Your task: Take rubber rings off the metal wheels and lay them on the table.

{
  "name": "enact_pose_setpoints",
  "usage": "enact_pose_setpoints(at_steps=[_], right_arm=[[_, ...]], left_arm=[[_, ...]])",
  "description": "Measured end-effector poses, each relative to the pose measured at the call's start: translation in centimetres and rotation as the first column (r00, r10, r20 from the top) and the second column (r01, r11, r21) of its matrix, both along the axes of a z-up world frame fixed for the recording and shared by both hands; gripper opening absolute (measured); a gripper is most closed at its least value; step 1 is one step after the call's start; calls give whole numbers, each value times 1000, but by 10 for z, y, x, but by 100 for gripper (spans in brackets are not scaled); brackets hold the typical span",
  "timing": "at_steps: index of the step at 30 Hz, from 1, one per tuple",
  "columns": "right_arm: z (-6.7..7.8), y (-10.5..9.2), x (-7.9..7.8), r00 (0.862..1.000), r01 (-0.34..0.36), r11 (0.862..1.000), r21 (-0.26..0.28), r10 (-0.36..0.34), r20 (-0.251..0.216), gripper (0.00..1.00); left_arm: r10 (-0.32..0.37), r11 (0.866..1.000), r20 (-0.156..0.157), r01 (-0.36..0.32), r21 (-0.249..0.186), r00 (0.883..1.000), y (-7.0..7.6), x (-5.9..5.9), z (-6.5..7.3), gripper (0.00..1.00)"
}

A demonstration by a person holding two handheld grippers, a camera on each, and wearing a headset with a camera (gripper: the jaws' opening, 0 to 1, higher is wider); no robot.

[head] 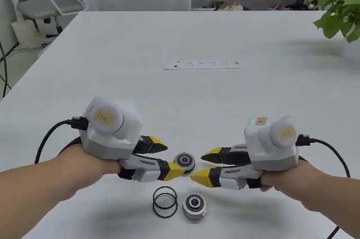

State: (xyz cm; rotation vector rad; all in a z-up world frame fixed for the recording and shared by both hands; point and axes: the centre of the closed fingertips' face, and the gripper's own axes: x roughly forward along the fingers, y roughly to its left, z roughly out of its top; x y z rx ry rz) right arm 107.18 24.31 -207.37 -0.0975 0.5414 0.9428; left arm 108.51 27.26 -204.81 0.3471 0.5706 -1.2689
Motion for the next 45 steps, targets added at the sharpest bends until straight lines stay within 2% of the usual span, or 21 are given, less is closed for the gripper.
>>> enact_pose_setpoints(at_steps=[10,25,32,45], right_arm=[[-1,-1,0,1000,3,1000,5,-3,-4,32],[-2,-2,-1,1000,1,1000,7,-1,-7,32],[-3,-3,-2,1000,1,1000,5,-1,-7,32],[-2,0,-2,1000,-4,1000,4,4,-4,32]], left_arm=[[-15,1000,-4,15,19,1000,-8,3,-7,28],[-37,998,-6,38,41,999,-19,1,-14,20],[-36,998,-4,36,56,999,-20,2,-17,15],[-28,997,53,24,78,998,-20,6,-19,9]])
